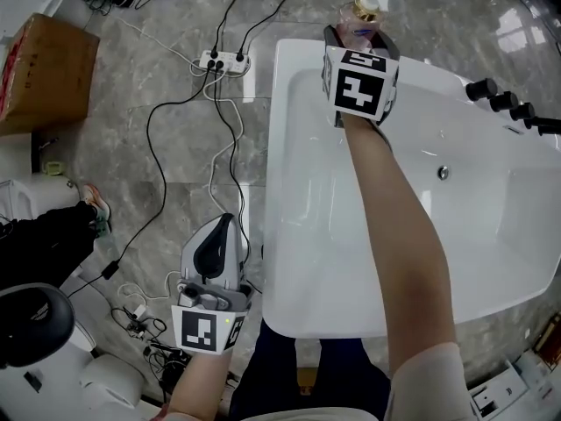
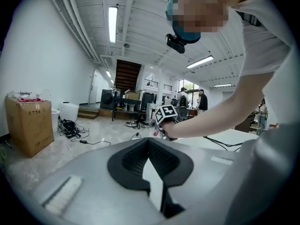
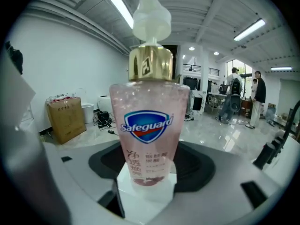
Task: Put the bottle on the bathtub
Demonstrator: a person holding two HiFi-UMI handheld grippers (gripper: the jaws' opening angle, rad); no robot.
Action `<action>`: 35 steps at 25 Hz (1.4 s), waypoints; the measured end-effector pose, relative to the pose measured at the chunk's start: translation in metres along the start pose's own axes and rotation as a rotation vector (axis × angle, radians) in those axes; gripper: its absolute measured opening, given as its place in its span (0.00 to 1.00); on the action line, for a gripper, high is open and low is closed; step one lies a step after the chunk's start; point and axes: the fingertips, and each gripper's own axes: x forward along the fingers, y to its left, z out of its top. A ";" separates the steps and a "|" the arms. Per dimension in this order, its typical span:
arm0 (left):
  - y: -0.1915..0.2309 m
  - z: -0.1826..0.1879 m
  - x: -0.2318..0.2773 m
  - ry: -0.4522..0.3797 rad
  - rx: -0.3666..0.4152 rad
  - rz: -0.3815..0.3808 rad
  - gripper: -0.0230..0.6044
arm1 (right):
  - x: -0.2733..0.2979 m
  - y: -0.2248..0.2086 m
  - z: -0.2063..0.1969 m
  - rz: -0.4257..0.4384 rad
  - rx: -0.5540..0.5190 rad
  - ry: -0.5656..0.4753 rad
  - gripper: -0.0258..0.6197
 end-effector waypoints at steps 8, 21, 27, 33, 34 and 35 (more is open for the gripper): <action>-0.006 -0.007 0.007 0.006 -0.017 -0.028 0.05 | 0.010 0.004 0.005 -0.087 0.060 -0.035 0.52; -0.001 -0.009 0.007 0.004 -0.036 -0.027 0.05 | 0.010 0.004 0.003 -0.099 0.063 -0.023 0.52; -0.004 -0.010 0.009 0.008 -0.040 -0.027 0.05 | 0.011 0.002 0.002 -0.100 0.061 -0.027 0.52; -0.010 -0.005 0.011 0.004 -0.006 -0.039 0.05 | 0.012 0.003 0.003 -0.093 0.058 -0.019 0.52; -0.011 -0.003 0.011 0.004 -0.004 -0.043 0.05 | 0.012 0.003 0.003 -0.094 0.056 -0.016 0.52; -0.012 -0.002 0.011 0.003 -0.005 -0.046 0.05 | 0.012 0.003 0.002 -0.094 0.054 -0.014 0.52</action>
